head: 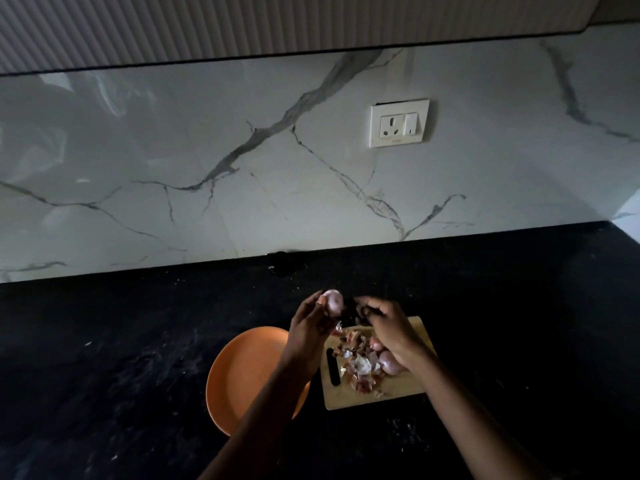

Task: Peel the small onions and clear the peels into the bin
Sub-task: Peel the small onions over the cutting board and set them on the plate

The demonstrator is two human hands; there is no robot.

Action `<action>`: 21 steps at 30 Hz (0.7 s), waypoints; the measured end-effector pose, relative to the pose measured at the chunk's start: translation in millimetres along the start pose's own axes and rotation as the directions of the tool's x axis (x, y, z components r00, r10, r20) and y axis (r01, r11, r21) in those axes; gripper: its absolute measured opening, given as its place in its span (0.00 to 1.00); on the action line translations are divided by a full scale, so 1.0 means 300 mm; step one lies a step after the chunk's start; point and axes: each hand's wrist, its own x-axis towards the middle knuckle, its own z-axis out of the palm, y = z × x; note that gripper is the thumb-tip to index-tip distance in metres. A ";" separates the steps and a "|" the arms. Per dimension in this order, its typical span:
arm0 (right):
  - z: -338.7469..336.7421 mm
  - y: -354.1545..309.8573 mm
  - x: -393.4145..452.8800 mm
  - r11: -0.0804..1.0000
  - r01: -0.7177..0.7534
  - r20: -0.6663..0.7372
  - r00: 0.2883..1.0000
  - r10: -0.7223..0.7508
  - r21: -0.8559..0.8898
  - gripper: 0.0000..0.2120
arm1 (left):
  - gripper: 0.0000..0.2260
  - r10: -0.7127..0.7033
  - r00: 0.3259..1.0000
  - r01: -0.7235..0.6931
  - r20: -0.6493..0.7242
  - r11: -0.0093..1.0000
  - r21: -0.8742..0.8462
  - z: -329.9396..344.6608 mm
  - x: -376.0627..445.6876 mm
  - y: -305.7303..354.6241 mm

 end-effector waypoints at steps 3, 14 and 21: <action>-0.021 0.034 0.001 0.986 0.018 0.009 1.000 -0.017 -0.165 0.16 | 0.10 0.065 0.998 -0.064 -0.002 0.994 0.091 -0.028 0.008 0.005; -0.052 0.018 0.004 0.925 0.279 -0.027 0.955 -0.295 -0.258 0.12 | 0.19 0.107 0.991 -0.121 0.079 0.971 0.207 -0.050 0.011 0.024; -0.041 -0.051 0.035 0.694 0.628 0.106 0.763 -0.637 -0.351 0.10 | 0.22 0.101 0.987 -0.129 0.127 0.962 0.240 -0.040 0.003 0.024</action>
